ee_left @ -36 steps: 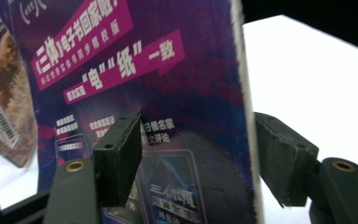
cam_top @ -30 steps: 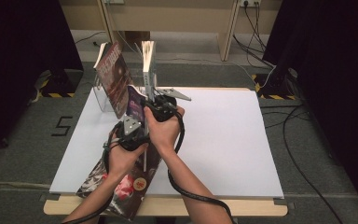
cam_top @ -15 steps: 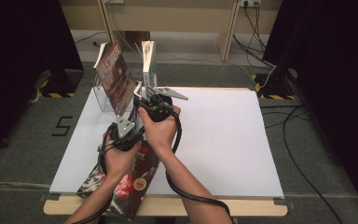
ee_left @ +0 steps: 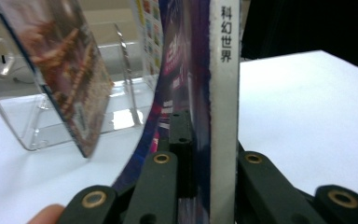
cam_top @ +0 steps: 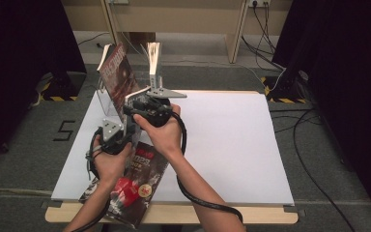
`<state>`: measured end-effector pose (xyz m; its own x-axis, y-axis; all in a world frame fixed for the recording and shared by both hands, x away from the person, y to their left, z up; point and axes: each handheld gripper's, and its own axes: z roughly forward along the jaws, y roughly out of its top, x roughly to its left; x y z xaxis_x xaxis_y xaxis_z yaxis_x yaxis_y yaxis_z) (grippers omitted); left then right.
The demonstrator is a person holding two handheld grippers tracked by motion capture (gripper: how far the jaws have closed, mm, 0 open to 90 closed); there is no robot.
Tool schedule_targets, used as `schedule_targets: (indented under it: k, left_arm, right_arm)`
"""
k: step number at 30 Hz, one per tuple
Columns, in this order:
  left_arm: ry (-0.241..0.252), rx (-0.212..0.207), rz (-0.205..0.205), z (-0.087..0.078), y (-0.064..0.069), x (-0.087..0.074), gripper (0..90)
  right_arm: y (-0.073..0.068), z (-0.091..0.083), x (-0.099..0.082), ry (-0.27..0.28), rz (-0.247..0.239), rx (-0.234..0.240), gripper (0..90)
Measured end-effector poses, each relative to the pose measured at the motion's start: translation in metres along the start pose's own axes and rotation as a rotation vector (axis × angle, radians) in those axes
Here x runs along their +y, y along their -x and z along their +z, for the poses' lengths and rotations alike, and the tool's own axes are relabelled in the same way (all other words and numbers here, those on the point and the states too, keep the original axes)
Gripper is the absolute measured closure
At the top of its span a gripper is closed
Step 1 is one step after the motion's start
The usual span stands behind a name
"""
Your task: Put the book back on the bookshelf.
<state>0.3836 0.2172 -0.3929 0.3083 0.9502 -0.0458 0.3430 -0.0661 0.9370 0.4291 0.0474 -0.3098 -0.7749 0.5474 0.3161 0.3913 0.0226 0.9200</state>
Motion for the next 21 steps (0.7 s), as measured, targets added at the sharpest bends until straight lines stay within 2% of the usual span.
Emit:
schedule_targets:
  k: [3,7,10,12,17,21]
  left_arm:
    - [0.025,-0.008,-0.022,-0.004,-0.01,0.002,82.1]
    - [0.064,-0.021,-0.031,-0.01,-0.021,0.004,82.2]
    - [0.099,-0.035,-0.025,-0.014,-0.031,0.009,82.2]
    - [0.117,-0.025,-0.019,-0.017,-0.037,0.013,82.2]
    - [0.13,0.004,-0.043,-0.02,-0.048,0.017,82.2]
    - [0.14,0.012,-0.048,-0.018,-0.052,0.018,82.2]
  right_arm:
    - [0.004,-0.017,0.003,0.038,0.006,0.01,56.5]
    - [0.019,-0.035,0.003,0.081,0.025,-0.03,56.6]
    - [0.034,-0.047,-0.003,0.054,0.038,-0.066,57.1]
    - [0.045,-0.055,-0.01,0.036,0.04,-0.097,57.5]
    - [0.069,-0.072,-0.03,0.015,0.071,-0.15,57.6]
    - [0.082,-0.084,-0.046,-0.014,0.089,-0.175,57.6]
